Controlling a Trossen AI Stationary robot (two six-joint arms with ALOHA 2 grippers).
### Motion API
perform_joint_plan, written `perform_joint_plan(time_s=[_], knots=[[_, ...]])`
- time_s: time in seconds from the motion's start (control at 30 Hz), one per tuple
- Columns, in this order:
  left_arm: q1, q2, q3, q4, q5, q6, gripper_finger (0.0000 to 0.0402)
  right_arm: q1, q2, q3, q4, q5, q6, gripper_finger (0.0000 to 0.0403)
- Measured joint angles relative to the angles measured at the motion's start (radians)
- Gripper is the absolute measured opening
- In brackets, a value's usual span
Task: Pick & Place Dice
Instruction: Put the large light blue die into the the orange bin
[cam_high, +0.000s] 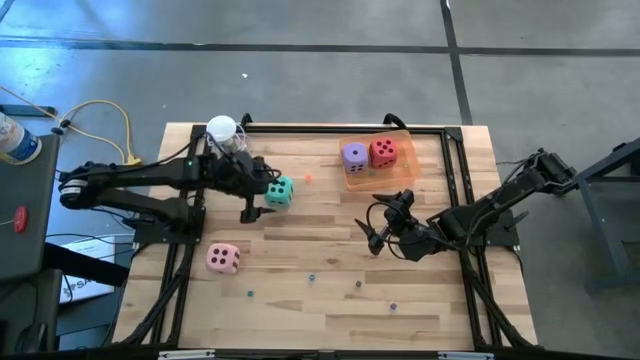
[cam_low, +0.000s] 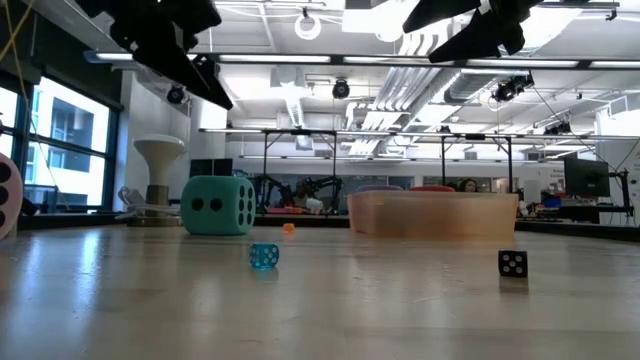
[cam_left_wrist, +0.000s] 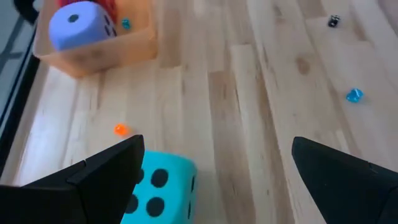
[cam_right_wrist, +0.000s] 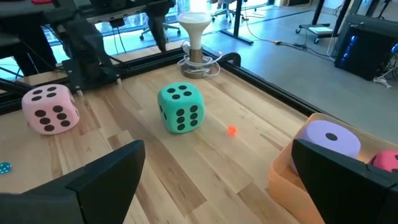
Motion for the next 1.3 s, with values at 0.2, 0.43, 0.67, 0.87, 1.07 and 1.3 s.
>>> perform_joint_plan(time_s=[0.2, 0.43, 0.67, 0.87, 1.07, 1.3], knots=[[0.116, 0.028, -0.021, -0.005, 0.024, -0.02, 0.0399, 0.0, 0.0, 0.0, 0.0, -0.003, 0.005, 0.0398], [0.22, 0.05, -0.107, 0.099, 0.09, 0.043, 0.0399, 0.0, 0.021, 0.0, 0.006, -0.001, 0.007, 0.0398], [0.275, 0.051, -0.218, 0.245, 0.153, 0.157, 0.0399, -0.015, 0.038, 0.0, 0.013, 0.0, 0.0, 0.0398], [0.301, 0.051, -0.28, 0.339, 0.152, 0.18, 0.0399, -0.014, 0.038, 0.0, 0.02, 0.001, 0.0, 0.0398], [0.309, 0.051, -0.282, 0.351, 0.152, 0.181, 0.0399, -0.014, 0.038, 0.0, 0.022, 0.001, 0.0, 0.0398], [0.309, 0.068, -0.282, 0.35, 0.152, 0.186, 0.0399, -0.014, 0.038, 0.0, 0.022, 0.0, 0.0, 0.0398]])
